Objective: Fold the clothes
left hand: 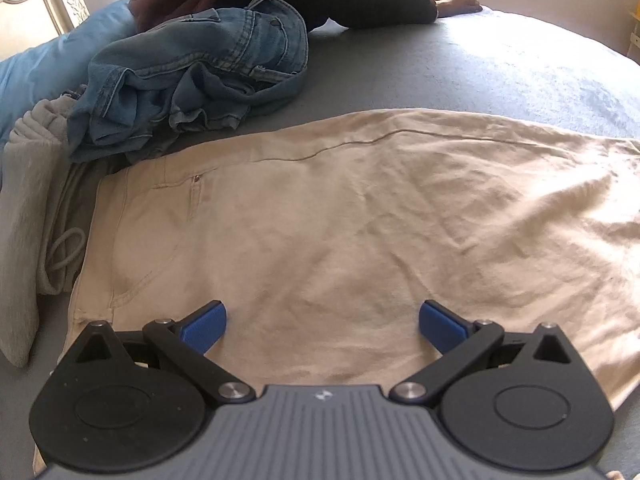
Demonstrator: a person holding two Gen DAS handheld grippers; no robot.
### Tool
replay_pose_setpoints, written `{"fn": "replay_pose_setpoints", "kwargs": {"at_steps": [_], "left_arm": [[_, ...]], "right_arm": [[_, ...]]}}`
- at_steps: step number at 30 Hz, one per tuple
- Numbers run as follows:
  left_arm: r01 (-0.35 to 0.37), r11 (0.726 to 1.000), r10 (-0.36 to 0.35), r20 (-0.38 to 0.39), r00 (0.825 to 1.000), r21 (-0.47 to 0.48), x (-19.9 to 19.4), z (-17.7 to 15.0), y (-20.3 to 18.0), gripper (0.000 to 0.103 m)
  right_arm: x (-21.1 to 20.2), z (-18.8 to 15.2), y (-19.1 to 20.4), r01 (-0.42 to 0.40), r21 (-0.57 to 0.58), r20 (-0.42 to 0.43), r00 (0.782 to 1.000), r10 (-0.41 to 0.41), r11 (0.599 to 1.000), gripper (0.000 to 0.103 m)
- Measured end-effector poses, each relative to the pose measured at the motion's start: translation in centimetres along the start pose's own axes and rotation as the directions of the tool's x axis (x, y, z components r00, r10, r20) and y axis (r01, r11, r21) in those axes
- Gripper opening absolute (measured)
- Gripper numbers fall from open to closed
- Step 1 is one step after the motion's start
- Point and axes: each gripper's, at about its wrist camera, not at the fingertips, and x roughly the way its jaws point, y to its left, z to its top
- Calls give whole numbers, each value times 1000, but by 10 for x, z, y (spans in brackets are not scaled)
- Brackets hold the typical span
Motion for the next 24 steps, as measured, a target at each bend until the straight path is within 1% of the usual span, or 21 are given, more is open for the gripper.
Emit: {"fn": "replay_pose_setpoints", "kwargs": {"at_steps": [2,3,5,6,7,9,12,14,16,18,19,20,22,23,24], "left_arm": [[-14,1000,14,-8,1000,11,1,0,-5,103],[-22,1000,22,-13,1000,17,2,0,-8,103],[-22,1000,22,-16,1000,10,3,0,-7,103],[-22,1000,22,-17,1000,6,3,0,-7,103],[-21,1000,21,-19,1000,2,4,1,-7,103],[-21,1000,21,-22,1000,-5,4,1,-7,103],[-20,1000,19,-26,999,-17,6,1,-6,103],[-19,1000,18,-29,999,-24,6,2,-5,103],[-19,999,18,-31,999,-32,7,2,-5,103],[-23,999,23,-28,999,-29,7,2,-5,103],[-26,999,25,-26,999,-25,6,2,-6,103],[-28,999,28,-23,999,-21,6,2,-6,103],[-31,999,31,-21,999,-18,6,1,-7,103],[-32,999,32,-20,999,-20,6,1,-7,103],[-33,999,33,-24,999,-26,6,1,-7,103]], "right_arm": [[9,-11,-4,22,-20,-44,999,-23,1000,8],[13,-17,-7,33,-30,-65,997,-35,999,5],[21,10,-20,87,21,7,996,-88,996,0],[25,23,-26,113,48,42,992,-115,992,1],[24,33,-31,145,69,58,987,-149,987,1],[13,39,-44,132,131,45,989,-139,983,3],[-16,11,-51,77,137,-3,997,-78,988,3],[-10,-6,-61,105,132,-70,993,-97,986,3],[-4,-22,-72,132,126,-136,984,-115,983,1],[4,-5,-105,120,235,-75,992,-105,964,0],[4,8,-116,133,275,-35,991,-128,952,0],[2,19,-125,165,301,-5,985,-171,939,0],[-7,29,-136,223,319,-3,972,-234,921,2],[-15,26,-139,211,319,-3,975,-222,924,2],[-22,18,-140,188,314,-18,981,-192,931,2]]}}
